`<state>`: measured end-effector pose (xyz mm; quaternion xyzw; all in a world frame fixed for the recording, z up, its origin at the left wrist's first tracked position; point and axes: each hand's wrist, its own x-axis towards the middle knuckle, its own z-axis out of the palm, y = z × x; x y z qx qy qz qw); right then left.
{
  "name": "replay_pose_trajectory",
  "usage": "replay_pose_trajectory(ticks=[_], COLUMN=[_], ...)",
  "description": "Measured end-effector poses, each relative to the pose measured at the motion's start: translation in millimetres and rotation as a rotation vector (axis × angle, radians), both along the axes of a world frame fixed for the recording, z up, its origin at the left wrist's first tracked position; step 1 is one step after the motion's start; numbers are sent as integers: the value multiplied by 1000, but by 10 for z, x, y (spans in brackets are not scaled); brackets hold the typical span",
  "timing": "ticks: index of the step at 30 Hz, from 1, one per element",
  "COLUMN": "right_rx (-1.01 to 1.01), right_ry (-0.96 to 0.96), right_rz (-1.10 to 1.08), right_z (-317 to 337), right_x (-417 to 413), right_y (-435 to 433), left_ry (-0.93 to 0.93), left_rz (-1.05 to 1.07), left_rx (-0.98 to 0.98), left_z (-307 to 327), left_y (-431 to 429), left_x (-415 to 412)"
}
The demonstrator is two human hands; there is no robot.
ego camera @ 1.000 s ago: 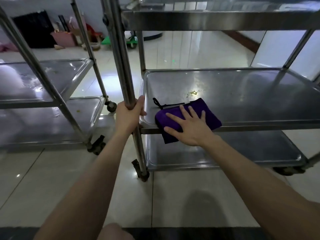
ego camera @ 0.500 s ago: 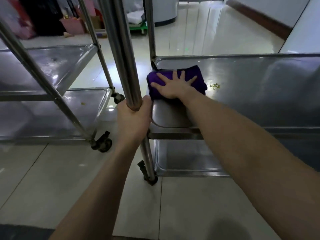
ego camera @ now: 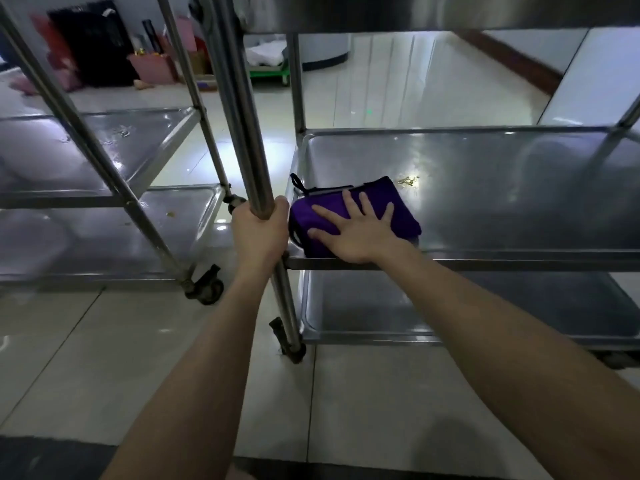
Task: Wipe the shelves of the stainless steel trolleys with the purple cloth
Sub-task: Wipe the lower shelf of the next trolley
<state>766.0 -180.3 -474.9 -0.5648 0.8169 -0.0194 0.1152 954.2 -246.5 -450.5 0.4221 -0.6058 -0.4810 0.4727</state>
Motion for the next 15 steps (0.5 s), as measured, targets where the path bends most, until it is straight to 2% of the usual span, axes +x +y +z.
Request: replay_pose_trajectory(ticks=[3,7,9,11,13,14,15], right_rx=[18,56,76,81,60,52,44], right_ry=[-46,-12,0,34,37,18,3], right_rz=[-58,-138,-114,-71,-45,-45,-51], right_z=[70,140,217,279,278,247,204], right_x=[-354,-789,-867,-899,-912,-910,-901], right_y=[438,952,1021,993,955,956,965], left_ry=[-6,-53,-137,-201,-269,-346,-443], left_rz=[28,116,364,541,363,233,139], left_rx=[-5,-50,-236,-616,-978,-1046,-1021], left_z=[24,60,33,-30,-136,-174,-179], left_y=[67,113,182,408,601,637,630], left_x=[13,-1,-3,-53,-244,-372,-508])
